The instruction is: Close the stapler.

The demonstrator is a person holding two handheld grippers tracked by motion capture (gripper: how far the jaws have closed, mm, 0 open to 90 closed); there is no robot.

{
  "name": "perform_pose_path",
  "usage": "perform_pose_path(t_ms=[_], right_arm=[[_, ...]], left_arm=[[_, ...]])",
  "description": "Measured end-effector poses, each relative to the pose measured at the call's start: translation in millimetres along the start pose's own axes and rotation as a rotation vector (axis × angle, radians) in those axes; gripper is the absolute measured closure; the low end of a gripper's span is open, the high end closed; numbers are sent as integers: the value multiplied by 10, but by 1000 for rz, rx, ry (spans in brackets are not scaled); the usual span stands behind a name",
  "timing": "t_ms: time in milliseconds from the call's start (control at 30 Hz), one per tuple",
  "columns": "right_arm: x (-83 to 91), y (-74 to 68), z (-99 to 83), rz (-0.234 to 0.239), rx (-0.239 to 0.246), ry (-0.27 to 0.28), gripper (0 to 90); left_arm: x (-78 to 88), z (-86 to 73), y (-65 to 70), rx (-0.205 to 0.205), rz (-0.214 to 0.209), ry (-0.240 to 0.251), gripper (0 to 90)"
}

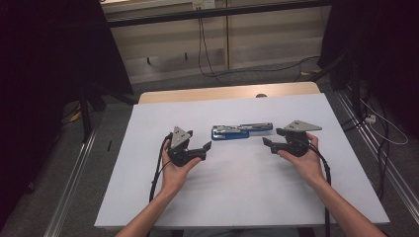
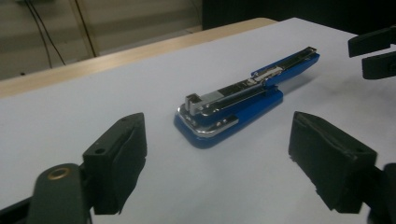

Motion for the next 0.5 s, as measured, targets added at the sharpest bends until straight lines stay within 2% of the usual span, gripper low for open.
perform_pose_path(t_ms=[167, 333, 500], right_arm=[[-9, 0, -7, 15, -5, 3, 502], [-32, -2, -9, 30, -6, 8, 643], [-42, 8, -5, 44, -10, 18, 772]], left_arm=[[-57, 50, 23, -5, -19, 8, 298], [-124, 54, 48, -13, -42, -13, 452], [-194, 122, 75, -18, -60, 3, 637]])
Point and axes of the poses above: each handheld gripper's, and its own axes: x roughly backward along the jaws, z roughly out of its top, y roughly to its right, the point moved 4 cm from there along -x, roughly forward along the jaws, and after that the axes turned 13 degrees about x, right-handed, at the moved point
